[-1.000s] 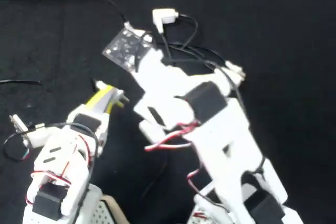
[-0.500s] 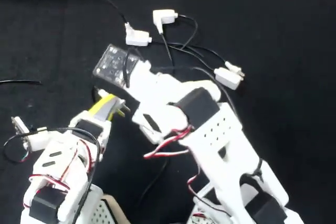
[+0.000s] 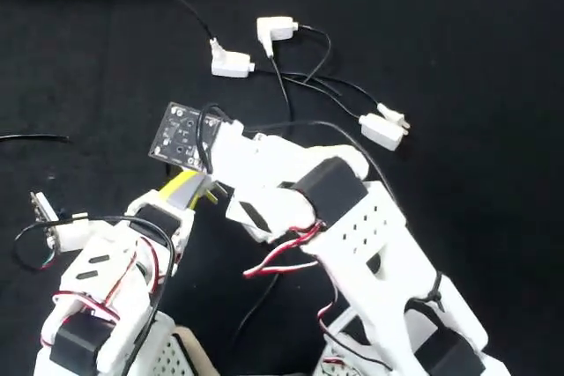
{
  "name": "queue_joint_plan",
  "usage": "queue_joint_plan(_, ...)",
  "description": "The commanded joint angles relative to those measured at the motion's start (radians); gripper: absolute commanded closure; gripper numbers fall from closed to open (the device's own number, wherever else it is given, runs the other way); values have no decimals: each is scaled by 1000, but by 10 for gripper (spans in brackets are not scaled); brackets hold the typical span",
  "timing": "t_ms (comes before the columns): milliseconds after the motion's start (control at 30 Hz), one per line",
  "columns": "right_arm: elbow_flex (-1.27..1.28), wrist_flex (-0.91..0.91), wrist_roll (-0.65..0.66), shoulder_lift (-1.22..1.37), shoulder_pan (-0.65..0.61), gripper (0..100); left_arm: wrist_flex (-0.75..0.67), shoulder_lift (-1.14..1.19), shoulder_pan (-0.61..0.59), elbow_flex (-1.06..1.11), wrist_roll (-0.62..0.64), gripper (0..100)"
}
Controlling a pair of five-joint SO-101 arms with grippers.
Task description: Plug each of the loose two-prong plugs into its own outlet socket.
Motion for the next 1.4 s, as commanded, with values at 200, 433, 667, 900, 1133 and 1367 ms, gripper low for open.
queue_joint_plan(200, -30, -49, 17, 104, -11, 984, -5, -3, 15, -42, -12, 970)
queue_joint_plan(433, -71, -48, 17, 108, -11, 984, -5, -3, 16, -15, -12, 970)
queue_joint_plan(667, -71, -77, 20, 108, -9, 983, -5, -3, 16, -15, -12, 970)
queue_joint_plan(900, -85, -158, 63, 203, 95, 983, 3, -3, 97, -10, -14, 970)
queue_joint_plan(1133, -124, -170, 64, 272, 115, 984, 3, -3, 104, -10, -14, 970)
queue_joint_plan(1367, -128, -178, 66, 275, 133, 984, 3, -3, 108, -8, -14, 970)
